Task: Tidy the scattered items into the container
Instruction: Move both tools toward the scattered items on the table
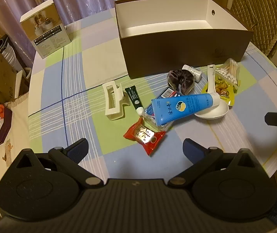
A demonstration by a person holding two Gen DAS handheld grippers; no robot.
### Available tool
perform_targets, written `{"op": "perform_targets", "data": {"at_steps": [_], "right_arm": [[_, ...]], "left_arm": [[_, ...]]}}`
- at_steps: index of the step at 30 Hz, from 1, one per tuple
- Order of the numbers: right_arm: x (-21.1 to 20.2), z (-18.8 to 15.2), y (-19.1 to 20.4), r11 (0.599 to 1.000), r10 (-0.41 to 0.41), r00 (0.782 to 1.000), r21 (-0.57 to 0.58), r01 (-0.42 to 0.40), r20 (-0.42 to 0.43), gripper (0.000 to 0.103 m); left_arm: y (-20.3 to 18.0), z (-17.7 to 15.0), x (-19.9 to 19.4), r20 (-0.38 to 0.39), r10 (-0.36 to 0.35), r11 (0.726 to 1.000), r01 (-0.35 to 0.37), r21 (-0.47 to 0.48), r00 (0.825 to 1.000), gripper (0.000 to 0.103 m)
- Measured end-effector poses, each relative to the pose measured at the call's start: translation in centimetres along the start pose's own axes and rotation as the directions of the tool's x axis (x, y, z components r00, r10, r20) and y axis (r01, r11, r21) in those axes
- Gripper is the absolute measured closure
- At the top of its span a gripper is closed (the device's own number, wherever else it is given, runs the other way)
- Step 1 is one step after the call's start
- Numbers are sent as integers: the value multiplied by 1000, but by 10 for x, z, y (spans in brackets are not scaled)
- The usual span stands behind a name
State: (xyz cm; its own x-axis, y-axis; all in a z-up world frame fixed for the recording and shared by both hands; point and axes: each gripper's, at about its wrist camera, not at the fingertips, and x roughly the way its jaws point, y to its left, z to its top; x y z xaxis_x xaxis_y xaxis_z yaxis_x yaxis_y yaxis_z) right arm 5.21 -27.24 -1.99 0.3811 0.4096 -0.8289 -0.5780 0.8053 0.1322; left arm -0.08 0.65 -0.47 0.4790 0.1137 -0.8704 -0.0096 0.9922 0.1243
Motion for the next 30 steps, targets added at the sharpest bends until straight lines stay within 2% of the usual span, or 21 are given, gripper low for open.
{"op": "perform_targets", "data": {"at_steps": [30], "right_arm": [[7,-1,8,1000,-2,1000,-30,1,-28,0]], "left_arm": [[8,-13,5,-36,6,1000,-7,-21,999,1]]}}
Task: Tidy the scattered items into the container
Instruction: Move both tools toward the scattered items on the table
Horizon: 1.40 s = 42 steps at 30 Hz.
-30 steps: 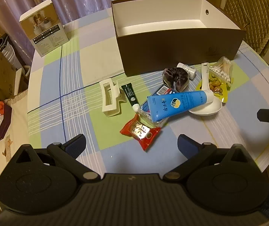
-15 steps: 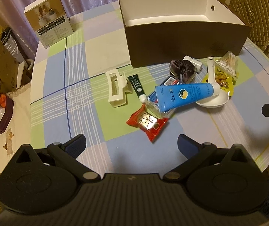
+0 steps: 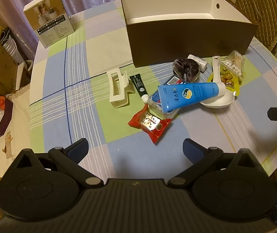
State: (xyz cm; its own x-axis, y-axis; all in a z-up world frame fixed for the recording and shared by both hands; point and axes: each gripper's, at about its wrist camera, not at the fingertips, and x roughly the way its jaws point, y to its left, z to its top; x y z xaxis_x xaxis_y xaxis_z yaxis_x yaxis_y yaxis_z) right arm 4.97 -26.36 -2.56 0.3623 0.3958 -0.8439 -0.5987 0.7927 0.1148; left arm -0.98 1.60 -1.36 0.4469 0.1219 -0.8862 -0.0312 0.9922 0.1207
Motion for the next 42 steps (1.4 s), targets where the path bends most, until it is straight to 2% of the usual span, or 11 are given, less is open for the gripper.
{"op": "perform_targets", "data": {"at_steps": [20,35,42], "right_arm": [[7,-1,4,1000,-1,1000,-16,0,-25,0],[11,3,-4,1000,-8,999,-29,7,-35,0],[14,6,-16,1000,-7,999,-26,6,-33,0]], "left_arm": [[-4,-7,-5,15,-2,1000,2,3,1000,1],[-15,1,3,34,-23,1000,23,13,999,1],[-28,5,12,81,-18,998,12,65,997,1]]}}
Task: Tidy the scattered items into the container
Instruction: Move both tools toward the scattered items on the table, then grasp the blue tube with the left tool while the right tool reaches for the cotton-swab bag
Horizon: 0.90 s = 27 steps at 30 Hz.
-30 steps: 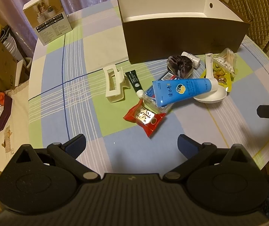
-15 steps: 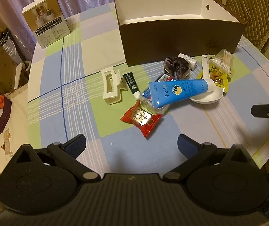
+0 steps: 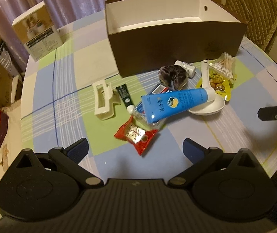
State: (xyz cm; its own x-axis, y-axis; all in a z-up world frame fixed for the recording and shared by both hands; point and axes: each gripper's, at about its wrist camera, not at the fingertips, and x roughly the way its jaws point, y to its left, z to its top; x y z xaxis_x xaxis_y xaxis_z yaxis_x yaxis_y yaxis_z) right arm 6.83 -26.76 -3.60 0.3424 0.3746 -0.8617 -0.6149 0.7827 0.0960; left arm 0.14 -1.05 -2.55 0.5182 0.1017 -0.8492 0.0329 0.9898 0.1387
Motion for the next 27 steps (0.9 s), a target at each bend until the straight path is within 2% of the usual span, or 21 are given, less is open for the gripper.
{"op": "perform_targets", "data": {"at_steps": [4,7,10,14,17,20,23,27], "right_arm": [[-1,2,-11,999,17,999,26,-18,35,0],[-1,3,-19,999,25,999,42,-27,49,0],[0,2,-28,998,23,999,59,-26,45,0],[1,-3,-44,993,14,999,115,-18,39,0],[3,-7,-56,987,11,1000,159,-14,16,0],[5,-10,-64,982,5,1000,187,-5,0,0],[6,-11,-69,979,3,1000,204,-2,-7,0],[10,-12,-74,974,3,1000,226,1,-14,0]], "left_arm": [[-12,4,7,54,14,994,-20,105,998,2],[-21,7,12,97,10,974,-32,225,995,5],[-29,13,18,118,-13,944,-26,328,993,9],[-36,26,26,134,-68,914,8,405,989,15],[-44,37,33,132,-132,886,57,460,982,27],[-54,45,41,104,-197,834,111,540,975,41],[-63,48,47,71,-242,754,141,642,968,53],[-71,49,54,39,-261,636,141,759,964,53]]}}
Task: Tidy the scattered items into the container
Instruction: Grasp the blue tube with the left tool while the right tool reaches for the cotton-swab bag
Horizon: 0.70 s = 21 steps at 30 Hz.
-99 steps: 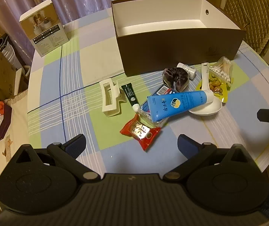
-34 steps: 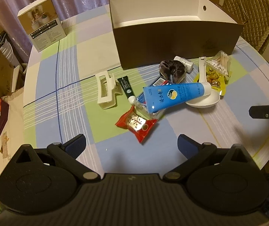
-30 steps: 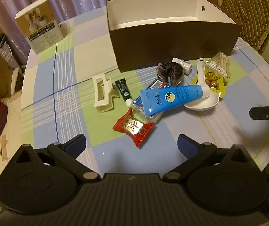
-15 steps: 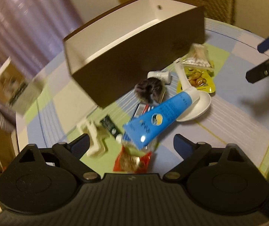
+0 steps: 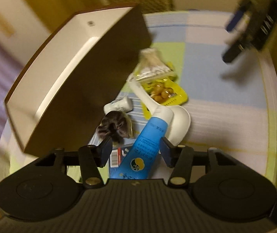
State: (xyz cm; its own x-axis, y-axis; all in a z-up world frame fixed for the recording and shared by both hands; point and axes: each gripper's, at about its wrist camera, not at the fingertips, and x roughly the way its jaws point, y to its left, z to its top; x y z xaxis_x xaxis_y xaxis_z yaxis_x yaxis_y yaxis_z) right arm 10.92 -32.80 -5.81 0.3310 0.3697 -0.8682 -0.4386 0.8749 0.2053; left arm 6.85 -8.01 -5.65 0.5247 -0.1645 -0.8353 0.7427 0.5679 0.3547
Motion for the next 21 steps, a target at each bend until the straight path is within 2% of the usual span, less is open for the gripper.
{"op": "perform_targets", "data": {"at_steps": [4,9,15,21], "right_arm": [[4,0,-4,1000,-3,1000,18,3,-10,0],[7,-1,-9,999,-12,1000,39,13,-17,0],[8,-2,-11,998,-25,999,55,26,-23,0],[9,-1,-10,998,-28,999,57,30,-19,0]], "left_arm": [[-3,1,12,-24,-37,993,39,109,999,54],[-4,2,23,-33,-80,981,84,173,996,60],[-9,4,39,-63,-126,974,136,182,990,74],[-6,4,42,-66,-138,978,147,147,988,75]]}}
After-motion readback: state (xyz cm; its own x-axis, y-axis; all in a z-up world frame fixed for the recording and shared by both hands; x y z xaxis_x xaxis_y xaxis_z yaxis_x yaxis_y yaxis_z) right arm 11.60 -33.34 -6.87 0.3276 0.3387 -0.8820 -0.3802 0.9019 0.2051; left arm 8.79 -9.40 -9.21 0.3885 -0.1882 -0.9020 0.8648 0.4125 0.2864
